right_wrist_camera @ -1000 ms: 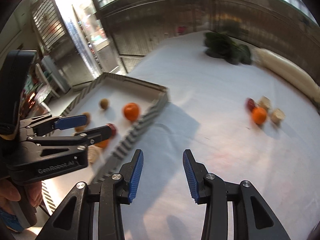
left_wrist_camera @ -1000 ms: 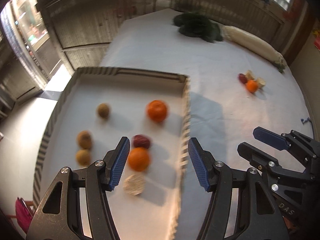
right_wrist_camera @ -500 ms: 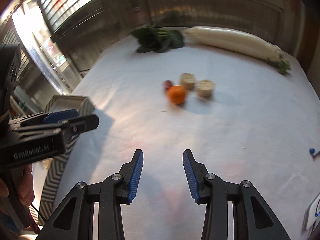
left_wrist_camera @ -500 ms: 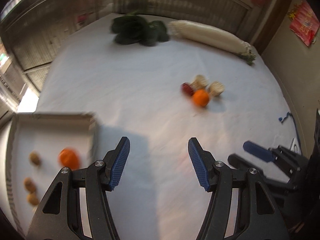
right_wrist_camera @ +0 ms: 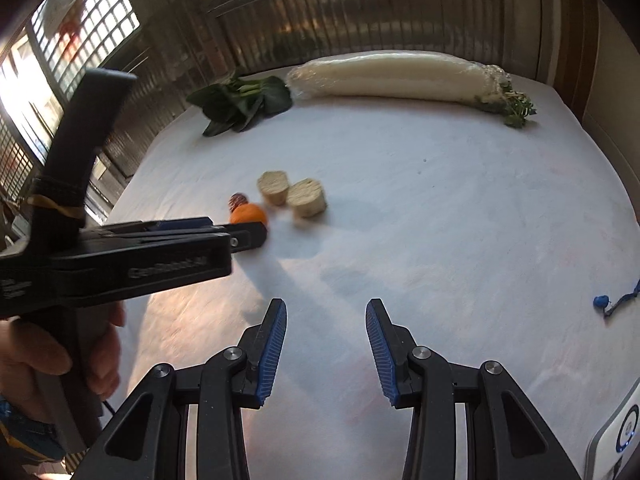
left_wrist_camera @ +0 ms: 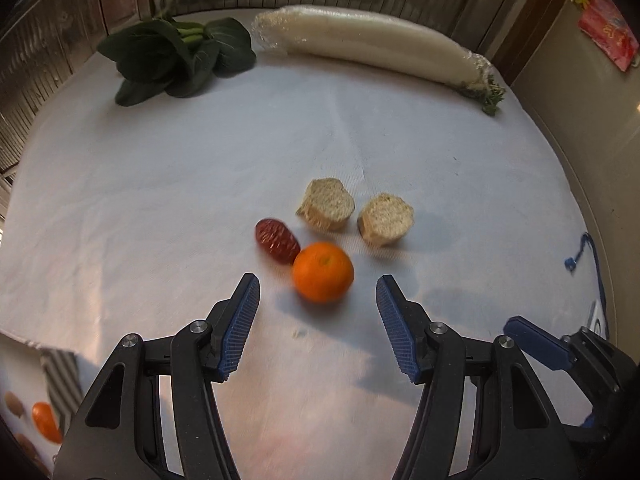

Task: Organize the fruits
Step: 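Move both open grippers back toward the mandarin and red jujube, then grasp the mandarin with the left gripper while the right grasps the red jujube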

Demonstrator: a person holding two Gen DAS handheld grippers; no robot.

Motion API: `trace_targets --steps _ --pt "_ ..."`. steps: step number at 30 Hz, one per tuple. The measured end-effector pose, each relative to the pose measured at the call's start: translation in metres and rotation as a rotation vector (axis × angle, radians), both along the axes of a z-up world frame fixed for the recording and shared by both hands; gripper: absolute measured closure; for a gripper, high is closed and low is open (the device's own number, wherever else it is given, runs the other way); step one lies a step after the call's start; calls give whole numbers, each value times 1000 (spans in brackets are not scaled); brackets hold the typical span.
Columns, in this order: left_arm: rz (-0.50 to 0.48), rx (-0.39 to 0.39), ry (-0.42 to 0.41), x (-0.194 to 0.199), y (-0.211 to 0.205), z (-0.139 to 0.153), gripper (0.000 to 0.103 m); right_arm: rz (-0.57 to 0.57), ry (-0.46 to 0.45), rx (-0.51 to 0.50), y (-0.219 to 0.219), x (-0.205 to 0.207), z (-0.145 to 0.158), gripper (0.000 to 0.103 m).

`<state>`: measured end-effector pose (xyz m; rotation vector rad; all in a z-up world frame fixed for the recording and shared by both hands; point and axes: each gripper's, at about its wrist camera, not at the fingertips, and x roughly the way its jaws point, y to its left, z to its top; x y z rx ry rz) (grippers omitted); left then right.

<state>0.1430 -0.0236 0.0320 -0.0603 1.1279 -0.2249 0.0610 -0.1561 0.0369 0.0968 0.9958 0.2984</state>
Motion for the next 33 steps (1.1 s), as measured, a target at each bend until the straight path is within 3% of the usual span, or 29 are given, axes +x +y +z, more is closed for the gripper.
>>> trace_targets --steps 3,4,5,7,13,20,27,30,33 --pt "1 -5 -6 5 -1 -3 43 -2 5 13 -3 7 -4 63" --pt "1 -4 -9 5 0 -3 48 0 7 14 -2 9 -5 63" --pt "-2 -1 -11 4 1 -4 63 4 7 14 -2 11 -5 63" --pt "-10 10 -14 3 3 -3 72 18 4 20 1 15 -5 63" --pt "14 5 -10 -8 28 4 73 71 3 40 25 33 -6 63" --pt "69 55 -1 -31 63 3 73 159 3 54 72 63 -13 63" --pt "142 52 13 -44 90 -1 73 222 1 0 107 93 -26 63" --pt "157 50 14 -45 95 -1 73 219 -15 -48 115 100 -27 79" --pt "170 45 13 -48 98 0 73 228 -13 -82 116 99 -26 85"
